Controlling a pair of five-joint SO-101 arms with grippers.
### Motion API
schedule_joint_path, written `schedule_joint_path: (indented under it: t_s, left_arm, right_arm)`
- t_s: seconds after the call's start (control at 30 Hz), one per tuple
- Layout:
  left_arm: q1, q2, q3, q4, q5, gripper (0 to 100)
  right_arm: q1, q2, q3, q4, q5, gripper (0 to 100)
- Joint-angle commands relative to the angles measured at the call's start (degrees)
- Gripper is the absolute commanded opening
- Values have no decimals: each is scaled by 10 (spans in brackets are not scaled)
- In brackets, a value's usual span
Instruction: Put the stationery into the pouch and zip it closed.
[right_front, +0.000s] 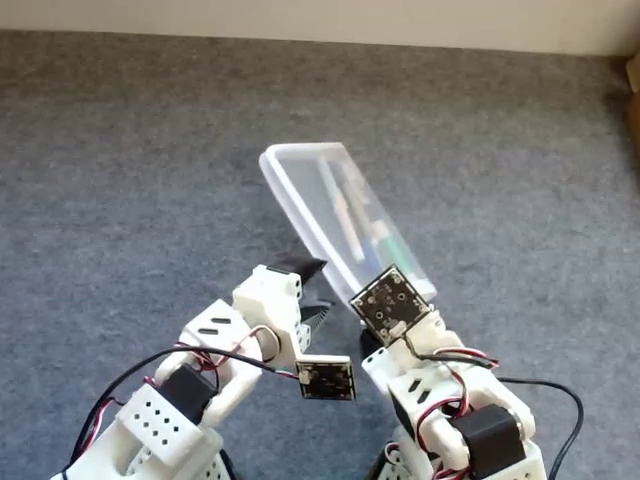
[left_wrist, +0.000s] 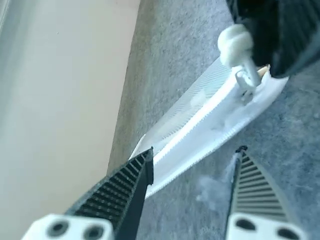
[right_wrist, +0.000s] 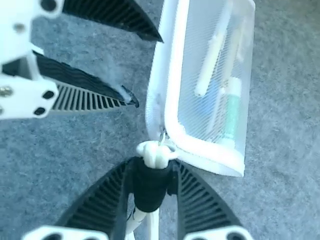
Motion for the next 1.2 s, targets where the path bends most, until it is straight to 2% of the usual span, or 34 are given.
schedule_joint_path:
  t_s: [0.0, 0.1, 0.3, 0.47, 0.67, 0.8, 0.9, 0.93, 1.17]
  left_arm:
    - [19, -4, -3, -11, -5, 248]
    - [26, -6, 10, -12, -7, 248]
    - [30, -9, 36, -13, -8, 248]
    - [29, -9, 37, -13, -8, 248]
    - [34, -9, 54, -13, -8, 234]
    - [39, -9, 58, -13, -8, 141]
    - [36, -9, 56, -13, -8, 22]
    - [35, -9, 53, -13, -7, 0]
    - [-31, -9, 53, -13, 0, 6]
  right_arm:
    - [-7, -6, -36, 3, 5, 5]
    - [-20, -6, -36, 4, 5, 5]
    - [-127, -6, -69, 54, 1, 5]
    - [-158, -6, -117, 101, 0, 5]
    - [-158, -6, -121, 100, 0, 5]
    - [-155, -6, -121, 99, 0, 5]
    - [-153, -6, -121, 91, 0, 5]
    - [-144, -6, -121, 87, 0, 5]
    - [-25, -6, -113, 18, 4, 5]
